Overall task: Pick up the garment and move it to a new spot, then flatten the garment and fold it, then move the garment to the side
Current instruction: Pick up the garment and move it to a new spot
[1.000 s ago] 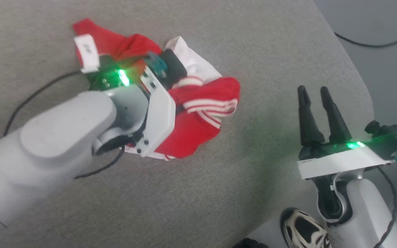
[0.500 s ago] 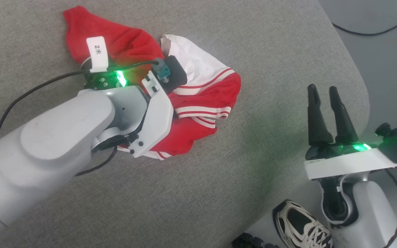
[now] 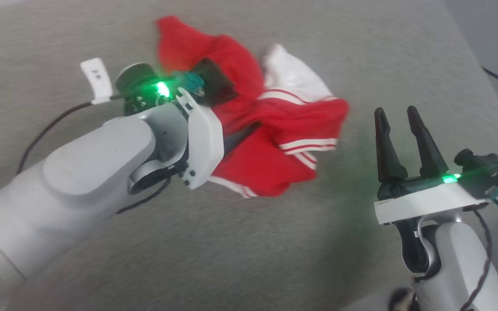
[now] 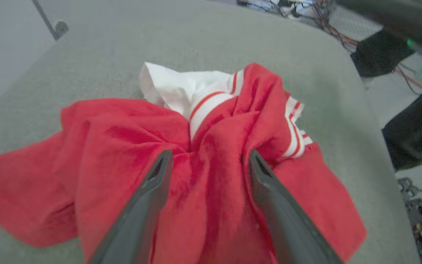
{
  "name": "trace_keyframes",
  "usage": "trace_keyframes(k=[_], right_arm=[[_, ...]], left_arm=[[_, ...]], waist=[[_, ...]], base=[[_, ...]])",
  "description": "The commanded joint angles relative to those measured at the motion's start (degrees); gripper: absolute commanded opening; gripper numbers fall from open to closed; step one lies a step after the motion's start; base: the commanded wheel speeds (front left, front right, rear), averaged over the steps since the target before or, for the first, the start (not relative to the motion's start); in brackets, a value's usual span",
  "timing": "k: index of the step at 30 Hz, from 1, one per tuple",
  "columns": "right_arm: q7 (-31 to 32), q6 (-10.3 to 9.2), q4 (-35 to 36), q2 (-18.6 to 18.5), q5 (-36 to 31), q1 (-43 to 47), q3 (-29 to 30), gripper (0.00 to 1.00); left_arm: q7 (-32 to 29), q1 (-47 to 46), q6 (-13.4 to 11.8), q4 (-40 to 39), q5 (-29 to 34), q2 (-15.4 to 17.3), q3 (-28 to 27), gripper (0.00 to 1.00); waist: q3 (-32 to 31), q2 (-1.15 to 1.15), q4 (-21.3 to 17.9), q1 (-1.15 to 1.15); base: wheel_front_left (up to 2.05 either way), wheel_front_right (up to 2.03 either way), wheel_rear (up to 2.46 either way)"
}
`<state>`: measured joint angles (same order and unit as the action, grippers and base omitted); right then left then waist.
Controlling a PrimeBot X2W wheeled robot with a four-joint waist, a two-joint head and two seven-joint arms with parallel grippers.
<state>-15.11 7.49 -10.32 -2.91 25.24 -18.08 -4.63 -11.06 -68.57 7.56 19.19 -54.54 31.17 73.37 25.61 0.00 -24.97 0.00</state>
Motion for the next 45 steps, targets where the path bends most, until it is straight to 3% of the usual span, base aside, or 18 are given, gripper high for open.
trace_keyframes(k=[1, 12, 18, 20, 24, 25, 31, 43, 45], right_arm=[[-0.07, 0.01, -0.3, -0.03, -1.09, -0.32, 0.54, 1.0], [-0.07, 0.01, -3.1, -0.05, -10.73, 2.59, 4.46, 1.0], [-0.07, 0.0, -3.82, -0.98, -13.27, 6.11, 7.15, 1.0], [-0.07, 0.01, -3.8, -1.53, -13.51, 7.49, 7.84, 1.0], [-0.07, 0.0, -3.97, -2.04, -13.46, 10.57, 8.98, 1.0], [-0.07, 0.0, -3.88, -2.38, -13.39, 11.65, 9.35, 1.0], [-0.06, 0.0, -4.01, -3.18, -12.04, 14.98, 10.06, 1.0], [-0.06, 0.0, -3.46, -5.27, -11.43, 16.86, 9.4, 1.0], [-0.07, 0.0, -3.2, -5.4, -11.53, 16.54, 9.13, 1.0]], left_arm=[[2.25, 0.09, -0.19, 0.43, -2.06, -0.8, -0.01, 1.0], [22.74, 12.9, -0.15, 8.74, -12.87, -2.52, 0.0, 1.0], [26.23, 22.24, -0.15, 13.6, -18.65, -3.13, -3.52, 1.0], [26.31, 25.02, -0.15, 13.92, -18.52, -3.25, -8.62, 1.0], [26.29, 33.25, -0.15, 14.41, -14.24, -3.65, -19.04, 1.0], [26.3, 36.67, -0.15, 14.16, -10.67, -3.53, -23.66, 1.0], [26.31, 46.25, -0.15, 13.03, 2.88, -4.42, -36.14, 1.0], [26.32, 65.72, -2.73, -2.81, 24.53, -10.37, -63.45, 1.0], [26.32, 67.3, -2.66, -4.61, 26.15, -11.15, -65.49, 1.0]], waist=[[-4.26, 0.0, 6.11, 0.0], [-13.14, 0.0, 20.34, 0.0], [-17.03, 0.0, 27.03, 0.0], [-18.19, 0.0, 28.94, 0.0], [-20.61, 0.0, 31.87, 0.0], [-21.32, 0.0, 32.78, 0.0], [-23.62, 0.0, 34.68, 0.0], [-26.47, 0.0, 32.96, 0.0], [-26.44, 0.0, 32.61, 0.0]], base=[[0.0, 0.0, 0.0], [0.0, 0.0, 0.0], [0.0, 0.0, 0.0], [0.0, 0.0, 0.0], [0.0, 0.0, 0.0], [0.0, 0.0, 0.0], [0.0, 0.0, 0.0], [0.0, 0.0, 0.0], [0.0, 0.0, 0.0]])
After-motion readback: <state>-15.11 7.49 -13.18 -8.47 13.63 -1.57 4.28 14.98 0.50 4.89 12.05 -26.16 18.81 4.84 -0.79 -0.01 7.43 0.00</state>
